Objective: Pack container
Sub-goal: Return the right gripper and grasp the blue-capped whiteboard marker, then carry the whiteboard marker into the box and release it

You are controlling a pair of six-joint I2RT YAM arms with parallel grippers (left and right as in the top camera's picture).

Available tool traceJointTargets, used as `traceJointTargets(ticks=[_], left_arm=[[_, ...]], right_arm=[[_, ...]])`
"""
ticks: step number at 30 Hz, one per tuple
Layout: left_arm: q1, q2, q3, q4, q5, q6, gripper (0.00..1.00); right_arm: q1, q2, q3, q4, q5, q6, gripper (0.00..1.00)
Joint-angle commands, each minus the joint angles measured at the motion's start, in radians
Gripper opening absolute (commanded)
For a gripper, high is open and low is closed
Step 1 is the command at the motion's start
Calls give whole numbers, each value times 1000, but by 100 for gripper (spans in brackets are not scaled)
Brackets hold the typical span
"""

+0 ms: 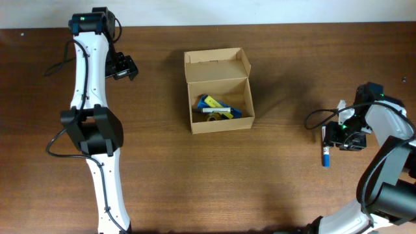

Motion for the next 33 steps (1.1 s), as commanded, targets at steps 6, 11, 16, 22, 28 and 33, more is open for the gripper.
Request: traceJointTargets(ticks=[6,11,16,22,28,33], left_arm=[[1,-22,2,0,-8,13,100],[1,-22,2,0,-8,13,100],[1,-22,2,0,-8,13,100],[1,-22,2,0,-8,13,100],[1,-22,2,0,-8,13,100],[1,-22,2,0,-8,13,100]], right_arm=[[31,5,-4,0,-22,11,52],[40,11,-5,28,24,11,52],[44,50,-5,37,26,12,46],[50,117,-5,38,27,31,45],[50,150,-5,38,26,35,4],[50,150,0,47,-26,35,4]])
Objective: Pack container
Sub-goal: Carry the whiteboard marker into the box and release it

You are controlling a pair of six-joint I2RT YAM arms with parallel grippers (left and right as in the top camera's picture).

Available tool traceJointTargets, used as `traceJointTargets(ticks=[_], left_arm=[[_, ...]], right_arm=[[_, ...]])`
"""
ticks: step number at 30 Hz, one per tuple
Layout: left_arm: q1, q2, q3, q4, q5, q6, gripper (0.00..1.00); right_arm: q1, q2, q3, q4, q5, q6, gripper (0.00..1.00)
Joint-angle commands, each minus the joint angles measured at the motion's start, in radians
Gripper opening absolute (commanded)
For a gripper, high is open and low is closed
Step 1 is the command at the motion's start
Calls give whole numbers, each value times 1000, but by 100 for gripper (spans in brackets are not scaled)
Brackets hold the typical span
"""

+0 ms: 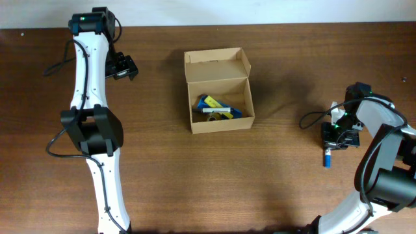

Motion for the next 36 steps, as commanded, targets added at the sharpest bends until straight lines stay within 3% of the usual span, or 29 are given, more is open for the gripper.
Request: traceJointTargets(ticks=[1,8,16,23,31,36], left_arm=[[1,-22,2,0,-8,13,100],[1,-22,2,0,-8,13,100],[1,-22,2,0,-8,13,100],[1,-22,2,0,-8,13,100],[1,-22,2,0,-8,13,100],[1,-22,2,0,-8,13,100]], right_arm=[[8,52,-9,19,-89,5,4],[39,40,154,-94,-295,-50,4],[173,5,571,-305,-348,-88,4],[420,5,941,-476,-345,-352,4],[732,21,978,-494,-182,-713,4],[832,92,961,-487,-12,-750,4]])
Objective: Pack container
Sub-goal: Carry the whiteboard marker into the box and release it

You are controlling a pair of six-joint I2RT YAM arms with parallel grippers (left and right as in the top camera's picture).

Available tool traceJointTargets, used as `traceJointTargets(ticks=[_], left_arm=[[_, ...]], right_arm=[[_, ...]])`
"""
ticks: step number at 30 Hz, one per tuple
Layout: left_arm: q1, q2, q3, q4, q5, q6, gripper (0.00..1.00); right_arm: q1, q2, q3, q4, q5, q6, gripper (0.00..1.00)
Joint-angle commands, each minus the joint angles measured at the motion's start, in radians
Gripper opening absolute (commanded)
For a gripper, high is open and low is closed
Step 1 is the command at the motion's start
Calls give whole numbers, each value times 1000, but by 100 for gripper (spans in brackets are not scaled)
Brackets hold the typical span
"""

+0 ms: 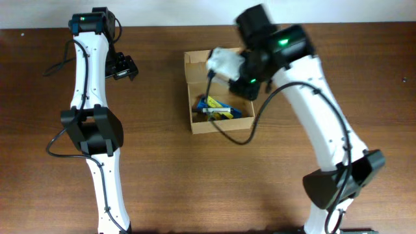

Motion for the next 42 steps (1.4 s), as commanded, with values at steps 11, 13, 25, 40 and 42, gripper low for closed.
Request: traceJointTargets(ticks=[11,13,25,40,42], left_arm=[[1,-22,2,0,-8,13,100],[1,-22,2,0,-8,13,100],[1,-22,2,0,-8,13,100],[1,-22,2,0,-8,13,100],[1,-22,2,0,-8,13,100]], right_arm=[[36,248,-16,38,121,-99,4],[36,279,-16,45,121,-99,4],[55,456,-17,69,31,-71,4],[61,410,-16,73,31,124,35],[61,354,-16,74,31,125,42]])
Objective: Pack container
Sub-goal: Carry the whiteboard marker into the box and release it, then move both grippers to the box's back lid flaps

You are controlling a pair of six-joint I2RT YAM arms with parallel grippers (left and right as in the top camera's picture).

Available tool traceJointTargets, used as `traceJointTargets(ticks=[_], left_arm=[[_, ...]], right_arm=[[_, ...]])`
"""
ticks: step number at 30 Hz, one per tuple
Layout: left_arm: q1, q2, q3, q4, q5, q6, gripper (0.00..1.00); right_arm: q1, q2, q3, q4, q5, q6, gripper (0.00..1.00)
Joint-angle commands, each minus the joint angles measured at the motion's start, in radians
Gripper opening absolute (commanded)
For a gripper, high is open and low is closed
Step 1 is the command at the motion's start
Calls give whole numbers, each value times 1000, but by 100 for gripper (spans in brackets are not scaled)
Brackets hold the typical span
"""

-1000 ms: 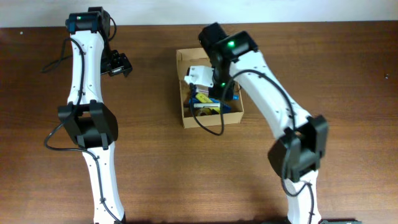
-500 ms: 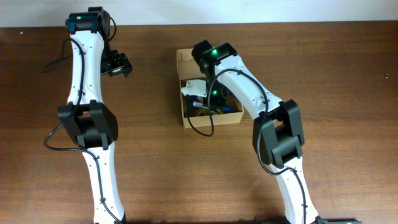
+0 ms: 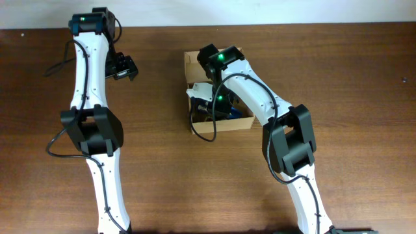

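The open cardboard box stands at the middle of the table with its lid flap folded back. My right arm reaches down into it, and my right gripper is low over the box's left half. The wrist hides its fingers, so whether it holds anything cannot be told. Blue and yellow items show inside the box beside the arm. My left gripper hangs over bare table at the far left, well away from the box; its fingers are too small to read.
The brown table spreads around the box. The left arm's links run down the left side. The right arm's elbow stands right of the box.
My right arm was blurred over the box's back wall. Now its gripper is down inside the box's left half. The left arm has not moved.
A blue-tipped marker lay on the table at the far right with my right gripper just above it, then closer on it. Later the marker was gone from there and the arm was over the box. Now the gripper is inside the box.
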Motion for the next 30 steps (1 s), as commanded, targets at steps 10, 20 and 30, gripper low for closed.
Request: traceJointTargets(ticks=[10,20,30], left_arm=[[1,-22,2,0,-8,13,100],[0,-22,2,-4,223,61,100],[-6,-22,2,-4,433,126,21]], right_arm=[[-9,-368,-4,6,-7,126,63],[-85,-526,-4,26,0,231,75],[-447,-497,-5,93,-216,616,37]])
